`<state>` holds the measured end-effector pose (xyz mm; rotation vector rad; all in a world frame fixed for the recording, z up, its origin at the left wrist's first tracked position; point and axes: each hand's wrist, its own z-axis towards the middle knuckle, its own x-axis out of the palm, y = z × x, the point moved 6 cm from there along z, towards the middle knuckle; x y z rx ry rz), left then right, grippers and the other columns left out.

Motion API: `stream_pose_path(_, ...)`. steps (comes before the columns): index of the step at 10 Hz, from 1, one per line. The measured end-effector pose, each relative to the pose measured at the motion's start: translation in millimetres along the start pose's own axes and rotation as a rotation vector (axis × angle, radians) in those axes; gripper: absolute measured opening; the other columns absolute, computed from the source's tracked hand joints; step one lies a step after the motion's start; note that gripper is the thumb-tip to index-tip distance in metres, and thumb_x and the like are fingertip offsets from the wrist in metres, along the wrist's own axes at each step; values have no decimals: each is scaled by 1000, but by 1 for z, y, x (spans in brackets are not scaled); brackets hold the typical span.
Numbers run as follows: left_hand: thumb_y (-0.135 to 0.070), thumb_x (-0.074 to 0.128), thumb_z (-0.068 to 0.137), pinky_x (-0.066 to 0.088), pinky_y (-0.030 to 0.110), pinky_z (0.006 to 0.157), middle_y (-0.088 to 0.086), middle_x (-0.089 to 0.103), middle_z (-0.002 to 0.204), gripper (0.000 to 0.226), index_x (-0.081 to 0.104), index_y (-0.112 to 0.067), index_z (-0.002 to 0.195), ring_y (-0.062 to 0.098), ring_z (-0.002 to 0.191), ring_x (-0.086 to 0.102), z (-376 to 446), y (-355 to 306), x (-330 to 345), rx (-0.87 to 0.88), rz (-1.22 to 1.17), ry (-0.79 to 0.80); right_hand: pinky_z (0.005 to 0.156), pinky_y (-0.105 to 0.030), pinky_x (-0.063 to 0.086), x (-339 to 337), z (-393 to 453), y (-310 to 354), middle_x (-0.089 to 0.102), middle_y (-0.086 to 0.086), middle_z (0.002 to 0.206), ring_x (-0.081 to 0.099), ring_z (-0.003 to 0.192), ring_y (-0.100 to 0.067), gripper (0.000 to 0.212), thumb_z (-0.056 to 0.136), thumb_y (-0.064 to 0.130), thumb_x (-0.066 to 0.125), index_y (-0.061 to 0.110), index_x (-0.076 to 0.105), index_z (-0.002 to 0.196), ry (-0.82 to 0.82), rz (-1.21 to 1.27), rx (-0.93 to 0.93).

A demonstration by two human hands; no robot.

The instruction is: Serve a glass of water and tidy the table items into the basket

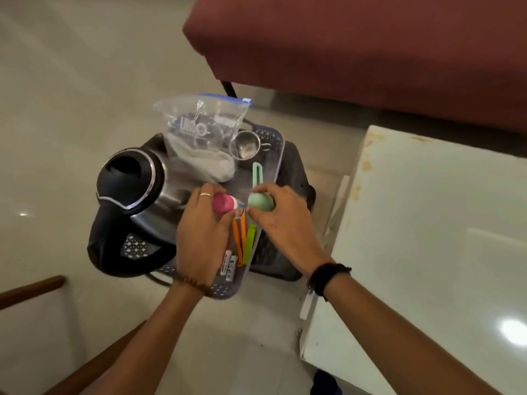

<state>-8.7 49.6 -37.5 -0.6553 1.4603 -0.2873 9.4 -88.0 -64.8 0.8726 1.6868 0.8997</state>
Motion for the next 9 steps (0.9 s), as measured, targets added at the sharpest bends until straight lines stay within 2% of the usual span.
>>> stream_pose_path(1, -20, 51, 88, 50, 43, 78, 6, 55, 109, 14, 50, -14, 101, 27, 93, 58, 17, 3, 17, 70, 154, 84, 68, -24, 37, 23, 19, 5, 48, -7, 108, 48, 76, -18, 28, 84, 17, 61, 16, 55, 111, 86, -231, -45)
stream_pose_path(2, -12, 42, 94, 51, 48, 78, 12, 54, 113, 17, 46, -10, 110, 33, 96, 60, 32, -2, 39, 134, 315, 102, 63, -31, 37, 33, 32, 4, 51, -13, 114, 59, 84, -30, 22, 90, 18, 54, 11, 53, 111, 62, -516, -105)
stream_pose_path(3, -11, 34, 98, 52, 41, 77, 15, 49, 120, 21, 42, -7, 117, 32, 100, 59, 50, -1, 60, 95, 464, 139, 69, -34, 38, 43, 41, -2, 57, -14, 114, 52, 104, -30, 20, 93, 15, 46, 9, 53, 112, 49, -771, -157)
stream_pose_path(4, -9, 32, 98, 51, 38, 76, 16, 45, 122, 24, 39, -4, 121, 32, 102, 58, 65, 1, 73, 86, 547, 183, 80, -38, 37, 48, 46, -7, 61, -11, 110, 46, 107, -30, 19, 94, 16, 43, 11, 48, 112, 21, -884, -167)
stream_pose_path(5, -6, 37, 96, 54, 42, 79, 18, 44, 123, 29, 37, -4, 125, 34, 101, 57, 76, 3, 78, 81, 512, 201, 81, -38, 35, 49, 50, -8, 62, -8, 104, 45, 105, -28, 14, 93, 19, 45, 14, 49, 106, -15, -903, -165)
stream_pose_path(6, -2, 39, 94, 47, 42, 82, 20, 44, 123, 28, 39, -3, 122, 36, 103, 53, 80, 3, 78, 51, 452, 213, 82, -38, 35, 46, 52, -10, 60, -7, 103, 44, 106, -27, 14, 93, 16, 44, 15, 56, 101, -35, -905, -168)
stream_pose_path(7, -1, 36, 94, 41, 40, 89, 21, 44, 125, 32, 38, -3, 126, 35, 111, 45, 74, -1, 78, 63, 507, 185, 85, -39, 35, 43, 47, -10, 58, -9, 110, 43, 111, -29, 19, 93, 13, 42, 13, 59, 102, -19, -834, -222)
stream_pose_path(8, -7, 42, 93, 45, 39, 85, 19, 45, 123, 27, 45, -5, 120, 33, 110, 45, 48, -16, 69, 138, 414, 25, 84, -38, 37, 20, 27, -15, 56, -11, 114, 47, 107, -29, 21, 94, 12, 41, 9, 58, 105, -71, -696, -295)
stream_pose_path(9, -7, 48, 91, 45, 31, 89, 17, 50, 120, 23, 52, -7, 114, 25, 111, 44, -6, -39, 65, 281, 156, -116, 79, -37, 42, -10, -5, -37, 61, -12, 107, 53, 96, -28, 15, 92, 13, 51, 6, 61, 101, -149, -574, -269)
